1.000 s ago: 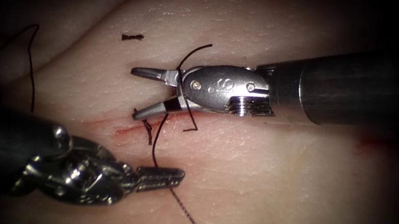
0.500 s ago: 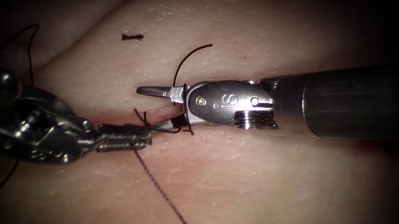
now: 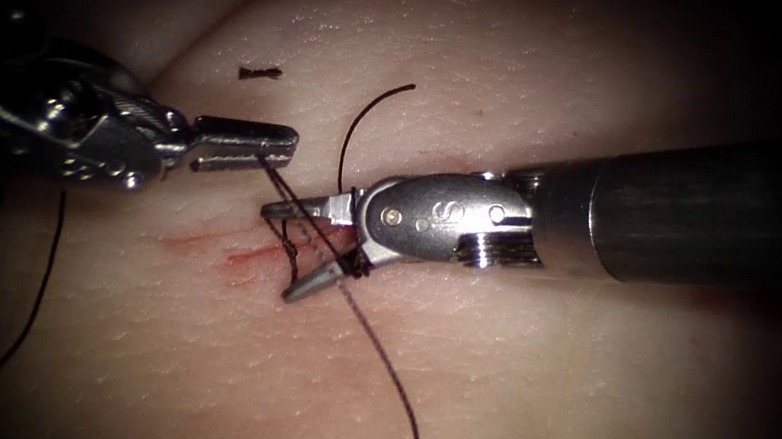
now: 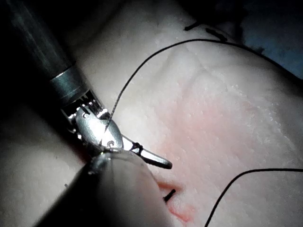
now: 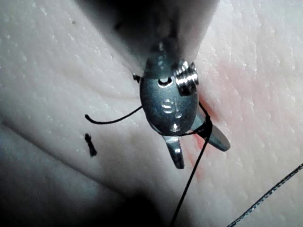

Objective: Wound Closure

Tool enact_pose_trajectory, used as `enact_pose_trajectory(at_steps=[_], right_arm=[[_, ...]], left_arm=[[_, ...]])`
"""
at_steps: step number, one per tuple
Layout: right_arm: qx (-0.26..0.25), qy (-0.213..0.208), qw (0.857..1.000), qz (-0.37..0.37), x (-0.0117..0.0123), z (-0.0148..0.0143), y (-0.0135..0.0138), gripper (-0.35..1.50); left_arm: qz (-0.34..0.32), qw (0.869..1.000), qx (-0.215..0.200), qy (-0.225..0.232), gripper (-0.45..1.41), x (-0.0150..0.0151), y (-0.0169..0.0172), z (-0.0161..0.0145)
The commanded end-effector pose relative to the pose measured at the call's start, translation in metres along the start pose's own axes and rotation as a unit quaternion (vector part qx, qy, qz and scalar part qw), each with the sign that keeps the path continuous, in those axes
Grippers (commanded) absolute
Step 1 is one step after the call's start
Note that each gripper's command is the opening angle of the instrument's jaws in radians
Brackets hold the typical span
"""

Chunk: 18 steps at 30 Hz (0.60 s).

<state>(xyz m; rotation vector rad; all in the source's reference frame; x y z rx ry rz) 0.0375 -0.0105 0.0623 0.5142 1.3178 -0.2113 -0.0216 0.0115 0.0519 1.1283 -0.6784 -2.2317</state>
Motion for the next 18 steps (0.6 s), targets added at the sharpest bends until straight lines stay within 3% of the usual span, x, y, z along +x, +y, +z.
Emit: enact_pose_trajectory(at_steps=[1,6,16,18], right_arm=[[0.002,0.002,1.0,-0.001,-0.0003,0.0007,-0.0002,0.86],[0.025,0.016,1.0,0.002,-0.0005,0.0001,-0.0006,0.72],[0.039,0.065,0.997,0.009,-0.0006,-0.0011,-0.0008,0.67],[0.041,0.077,0.996,0.011,-0.0007,-0.0015,-0.0007,0.59]], left_arm=[[-0.001,1.0,0.002,0.003,-0.45,-0.0003,0.0006,0.001],[0.006,1.0,0.012,0.014,-0.45,-0.0037,0.0015,0.0028],[0.022,0.999,0.023,0.03,-0.45,-0.0058,0.0044,0.0049],[0.024,0.999,0.024,0.031,-0.45,-0.006,0.0047,0.005]])
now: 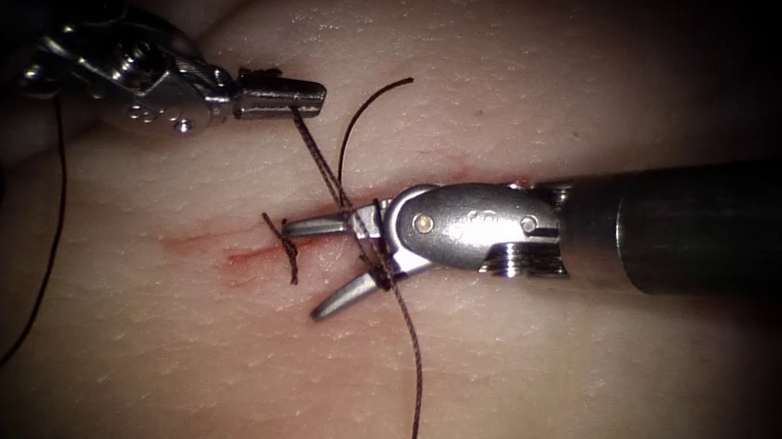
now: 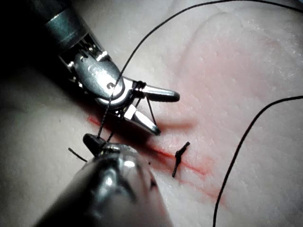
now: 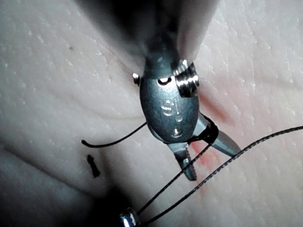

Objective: Wound Closure

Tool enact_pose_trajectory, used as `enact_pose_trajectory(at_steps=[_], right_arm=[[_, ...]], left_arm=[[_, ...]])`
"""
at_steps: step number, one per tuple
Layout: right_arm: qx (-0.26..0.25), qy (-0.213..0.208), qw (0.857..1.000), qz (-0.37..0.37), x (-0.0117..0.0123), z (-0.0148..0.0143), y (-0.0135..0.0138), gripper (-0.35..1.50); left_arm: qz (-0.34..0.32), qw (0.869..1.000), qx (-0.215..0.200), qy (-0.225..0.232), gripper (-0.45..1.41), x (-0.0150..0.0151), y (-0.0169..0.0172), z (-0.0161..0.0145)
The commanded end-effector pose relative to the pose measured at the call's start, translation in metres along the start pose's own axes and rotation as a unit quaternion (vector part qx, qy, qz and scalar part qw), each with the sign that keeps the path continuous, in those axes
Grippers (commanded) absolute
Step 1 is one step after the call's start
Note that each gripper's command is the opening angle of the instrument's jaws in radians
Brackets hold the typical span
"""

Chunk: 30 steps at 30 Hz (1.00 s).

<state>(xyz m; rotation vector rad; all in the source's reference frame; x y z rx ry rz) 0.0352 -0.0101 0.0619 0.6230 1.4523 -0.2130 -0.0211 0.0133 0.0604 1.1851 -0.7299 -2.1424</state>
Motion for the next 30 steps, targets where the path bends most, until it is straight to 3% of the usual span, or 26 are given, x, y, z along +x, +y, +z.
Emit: enact_pose_trajectory(at_steps=[1,15,30], right_arm=[[0.0,0.008,1.0,0.002,-0.0005,0.0005,0.0,0.59],[0.001,0.091,0.996,0.013,-0.0005,-0.0009,0.0002,0.47],[-0.009,0.136,0.99,0.024,-0.0012,-0.0021,0.0005,0.4]], left_arm=[[0.001,1.0,0.002,0.002,-0.45,0.0001,0.0007,0.0008],[0.018,1.0,-0.002,0.006,-0.45,-0.0005,0.0032,0.0015],[0.022,1.0,-0.014,0.006,-0.45,-0.0007,0.0073,0.0022]])
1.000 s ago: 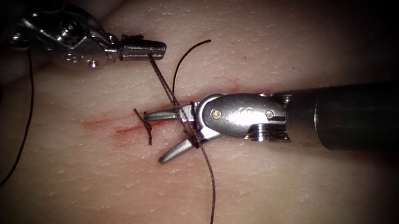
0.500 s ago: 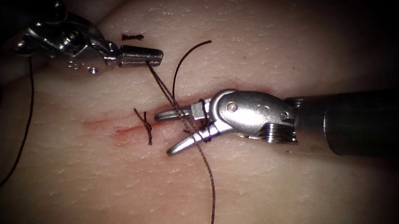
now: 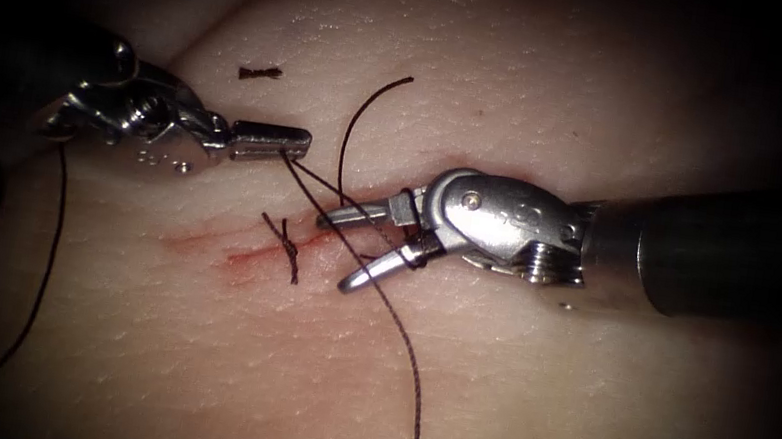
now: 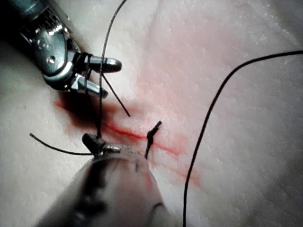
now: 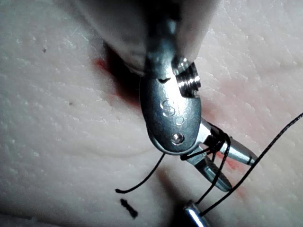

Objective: Wound Closure

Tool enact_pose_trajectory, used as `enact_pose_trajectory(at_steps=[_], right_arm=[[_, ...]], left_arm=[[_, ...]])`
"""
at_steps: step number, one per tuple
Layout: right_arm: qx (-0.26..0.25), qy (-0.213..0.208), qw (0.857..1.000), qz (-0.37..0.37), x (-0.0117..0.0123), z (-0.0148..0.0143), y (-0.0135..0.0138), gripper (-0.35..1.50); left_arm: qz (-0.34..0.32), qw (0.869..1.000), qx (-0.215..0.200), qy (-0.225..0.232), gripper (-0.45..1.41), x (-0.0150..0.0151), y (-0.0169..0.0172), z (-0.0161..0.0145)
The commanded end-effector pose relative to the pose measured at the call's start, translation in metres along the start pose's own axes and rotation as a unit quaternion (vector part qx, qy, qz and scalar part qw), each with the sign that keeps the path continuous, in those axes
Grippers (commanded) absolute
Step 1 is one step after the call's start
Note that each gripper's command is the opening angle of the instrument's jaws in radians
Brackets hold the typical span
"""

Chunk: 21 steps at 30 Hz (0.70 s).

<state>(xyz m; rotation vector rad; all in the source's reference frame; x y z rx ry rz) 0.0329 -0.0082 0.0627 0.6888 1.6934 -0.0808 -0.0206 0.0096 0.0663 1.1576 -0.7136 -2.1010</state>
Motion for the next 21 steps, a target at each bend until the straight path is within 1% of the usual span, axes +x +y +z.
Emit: enact_pose_trajectory(at_steps=[1,3,5,6,7,10,14,18,21], right_arm=[[0.0,0.007,1.0,0.003,-0.0008,0.0007,0.0,0.39],[0.0,0.015,1.0,0.005,-0.0007,0.0006,0.0,0.32],[0.003,0.023,1.0,0.007,-0.0006,0.0005,0.0002,0.17],[0.003,0.024,1.0,0.007,-0.0005,0.0004,0.0004,0.05],[0.003,0.025,1.0,0.008,-0.0004,0.0004,0.0005,0.0],[0.0,0.026,1.0,0.01,0.0002,-0.0001,0.0011,0.0],[-0.003,0.03,0.999,0.01,0.0002,0.0001,0.001,0.0],[-0.002,0.034,0.999,0.015,0.0002,0.0006,0.0007,0.0],[-0.002,0.036,0.999,0.018,0.0004,0.0007,0.0005,0.02]], left_arm=[[0.001,1.0,0.0,0.0,-0.45,0.0003,0.0006,0.0007],[0.002,1.0,0.0,-0.001,-0.45,0.0005,0.0009,0.0007],[0.004,1.0,-0.002,-0.002,-0.45,0.0008,0.0012,0.0008],[0.005,1.0,-0.003,-0.002,-0.45,0.0009,0.0014,0.0008],[0.006,1.0,-0.006,-0.001,-0.45,0.0012,0.0017,0.0009],[0.009,1.0,-0.007,-0.003,-0.45,0.0019,0.0022,0.0008],[0.008,1.0,-0.008,-0.004,-0.45,0.0022,0.0022,0.0009],[0.008,1.0,-0.006,-0.006,-0.45,0.0019,0.002,0.0015],[0.006,1.0,0.004,-0.01,-0.45,0.0016,0.0018,0.0017]])
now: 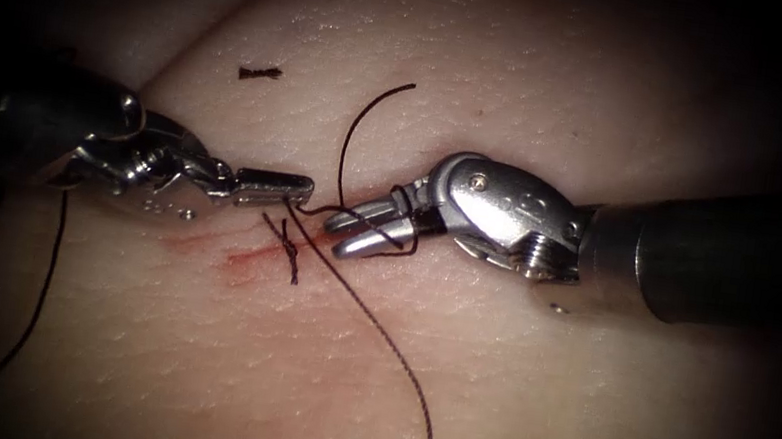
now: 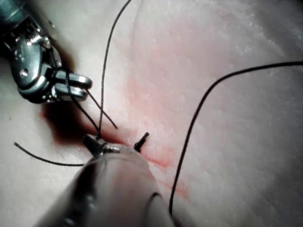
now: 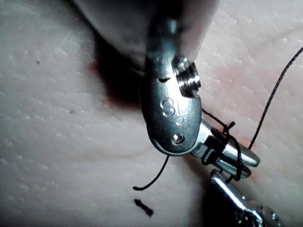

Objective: Wound Closure

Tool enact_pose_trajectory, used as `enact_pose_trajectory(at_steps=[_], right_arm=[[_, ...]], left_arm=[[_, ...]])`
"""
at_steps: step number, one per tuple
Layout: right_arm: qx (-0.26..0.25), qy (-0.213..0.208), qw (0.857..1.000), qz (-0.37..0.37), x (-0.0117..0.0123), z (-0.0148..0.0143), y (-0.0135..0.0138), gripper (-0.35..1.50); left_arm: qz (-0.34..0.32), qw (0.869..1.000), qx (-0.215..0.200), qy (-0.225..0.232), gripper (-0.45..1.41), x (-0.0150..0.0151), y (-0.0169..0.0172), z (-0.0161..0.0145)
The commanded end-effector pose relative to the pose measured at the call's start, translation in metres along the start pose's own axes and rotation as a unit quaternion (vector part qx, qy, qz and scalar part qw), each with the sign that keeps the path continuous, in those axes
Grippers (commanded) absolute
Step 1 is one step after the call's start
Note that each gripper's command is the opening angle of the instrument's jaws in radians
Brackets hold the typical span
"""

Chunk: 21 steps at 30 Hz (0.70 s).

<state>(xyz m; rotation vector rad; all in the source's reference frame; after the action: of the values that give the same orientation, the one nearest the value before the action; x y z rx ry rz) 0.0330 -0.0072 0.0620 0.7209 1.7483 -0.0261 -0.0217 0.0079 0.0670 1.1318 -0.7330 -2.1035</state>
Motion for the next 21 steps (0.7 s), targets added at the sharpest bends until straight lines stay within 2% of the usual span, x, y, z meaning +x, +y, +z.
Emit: enact_pose_trajectory(at_steps=[1,8,21], right_arm=[[0.002,0.001,1.0,0.004,-0.0006,0.0008,-0.0001,0.05],[0.002,0.004,1.0,0.027,-0.0007,0.0009,-0.0002,0.3],[0.002,0.011,0.998,0.057,-0.001,0.0012,-0.0005,0.74]], left_arm=[[-0.002,1.0,0.007,-0.005,-0.45,0.0001,0.0004,0.0006],[-0.01,0.999,0.038,-0.023,-0.45,-0.0006,-0.0005,0.0008],[-0.017,0.998,0.055,-0.038,-0.45,-0.0014,-0.0007,0.0013]])
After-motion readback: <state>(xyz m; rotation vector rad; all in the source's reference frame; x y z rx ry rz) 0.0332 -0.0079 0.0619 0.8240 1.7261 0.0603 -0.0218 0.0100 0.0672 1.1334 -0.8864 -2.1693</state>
